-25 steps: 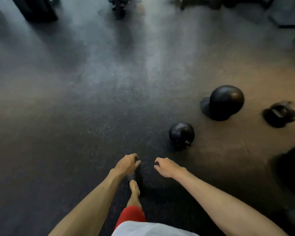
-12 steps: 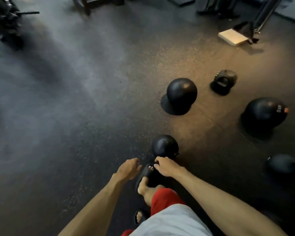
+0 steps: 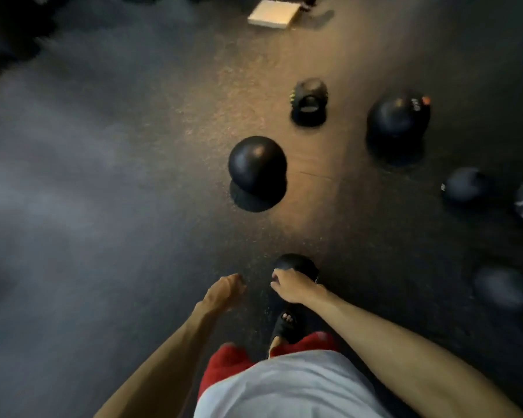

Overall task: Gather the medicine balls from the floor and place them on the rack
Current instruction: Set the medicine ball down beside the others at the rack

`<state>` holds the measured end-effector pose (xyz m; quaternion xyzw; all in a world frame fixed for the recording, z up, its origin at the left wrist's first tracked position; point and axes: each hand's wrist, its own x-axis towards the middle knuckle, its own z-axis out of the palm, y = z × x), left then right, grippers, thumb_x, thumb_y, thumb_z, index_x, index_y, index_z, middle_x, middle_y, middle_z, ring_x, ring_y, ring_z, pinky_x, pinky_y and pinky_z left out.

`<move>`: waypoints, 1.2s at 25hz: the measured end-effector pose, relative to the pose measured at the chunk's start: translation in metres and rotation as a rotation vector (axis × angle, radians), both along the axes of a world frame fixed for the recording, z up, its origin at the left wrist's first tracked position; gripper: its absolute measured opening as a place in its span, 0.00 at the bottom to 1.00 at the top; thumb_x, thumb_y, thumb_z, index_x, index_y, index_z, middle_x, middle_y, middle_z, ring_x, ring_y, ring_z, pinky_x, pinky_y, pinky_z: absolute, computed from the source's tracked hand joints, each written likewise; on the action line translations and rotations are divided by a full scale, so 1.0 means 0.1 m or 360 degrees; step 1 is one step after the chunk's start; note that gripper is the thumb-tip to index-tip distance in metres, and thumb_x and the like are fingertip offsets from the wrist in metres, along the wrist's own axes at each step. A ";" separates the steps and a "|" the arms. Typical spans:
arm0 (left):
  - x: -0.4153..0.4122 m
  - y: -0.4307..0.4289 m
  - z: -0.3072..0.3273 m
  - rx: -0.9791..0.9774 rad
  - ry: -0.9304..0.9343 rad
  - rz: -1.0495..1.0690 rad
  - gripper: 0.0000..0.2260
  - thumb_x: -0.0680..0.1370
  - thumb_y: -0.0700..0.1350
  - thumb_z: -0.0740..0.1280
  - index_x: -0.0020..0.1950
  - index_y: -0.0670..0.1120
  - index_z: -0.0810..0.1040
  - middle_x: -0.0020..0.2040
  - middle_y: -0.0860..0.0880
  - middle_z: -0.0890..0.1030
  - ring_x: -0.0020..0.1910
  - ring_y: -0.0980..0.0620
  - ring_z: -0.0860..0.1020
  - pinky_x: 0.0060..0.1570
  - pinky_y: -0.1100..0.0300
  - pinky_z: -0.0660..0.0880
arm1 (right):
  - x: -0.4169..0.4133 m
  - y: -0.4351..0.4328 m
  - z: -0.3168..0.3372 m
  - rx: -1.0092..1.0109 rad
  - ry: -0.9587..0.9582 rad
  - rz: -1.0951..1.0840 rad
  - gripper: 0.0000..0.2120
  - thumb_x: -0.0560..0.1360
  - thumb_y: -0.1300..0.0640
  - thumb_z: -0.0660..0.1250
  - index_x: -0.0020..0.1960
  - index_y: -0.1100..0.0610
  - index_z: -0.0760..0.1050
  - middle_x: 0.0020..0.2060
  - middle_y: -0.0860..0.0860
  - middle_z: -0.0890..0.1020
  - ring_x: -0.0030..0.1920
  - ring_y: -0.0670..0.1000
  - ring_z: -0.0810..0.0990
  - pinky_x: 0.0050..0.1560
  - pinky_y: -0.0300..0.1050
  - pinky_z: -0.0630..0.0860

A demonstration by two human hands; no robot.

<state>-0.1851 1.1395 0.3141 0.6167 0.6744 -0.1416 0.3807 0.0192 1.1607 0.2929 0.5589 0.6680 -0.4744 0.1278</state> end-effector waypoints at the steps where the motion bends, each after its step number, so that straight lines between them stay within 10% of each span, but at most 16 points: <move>1: 0.01 0.22 -0.01 -0.0016 0.0006 -0.0099 0.12 0.83 0.48 0.59 0.60 0.44 0.78 0.53 0.45 0.82 0.51 0.46 0.82 0.49 0.53 0.78 | 0.04 0.09 -0.02 -0.0019 -0.0010 -0.0115 0.18 0.83 0.49 0.58 0.68 0.57 0.72 0.64 0.59 0.78 0.62 0.61 0.77 0.60 0.53 0.75; 18: 1.27 2.81 -0.79 -0.0291 -0.0153 -0.2283 0.11 0.83 0.49 0.62 0.61 0.46 0.77 0.56 0.44 0.81 0.58 0.44 0.79 0.57 0.53 0.74 | -0.61 0.64 -0.56 -0.0294 -0.0215 -0.2535 0.19 0.83 0.48 0.57 0.70 0.56 0.71 0.65 0.59 0.77 0.64 0.61 0.76 0.62 0.55 0.73; 30: 1.37 2.68 -2.51 -0.0459 0.0147 -0.2635 0.16 0.83 0.50 0.61 0.71 0.52 0.70 0.61 0.45 0.79 0.59 0.45 0.78 0.59 0.50 0.75 | -1.40 0.39 -2.37 -0.0348 -0.0053 -0.3081 0.18 0.83 0.54 0.55 0.70 0.57 0.68 0.65 0.59 0.76 0.65 0.61 0.76 0.62 0.54 0.73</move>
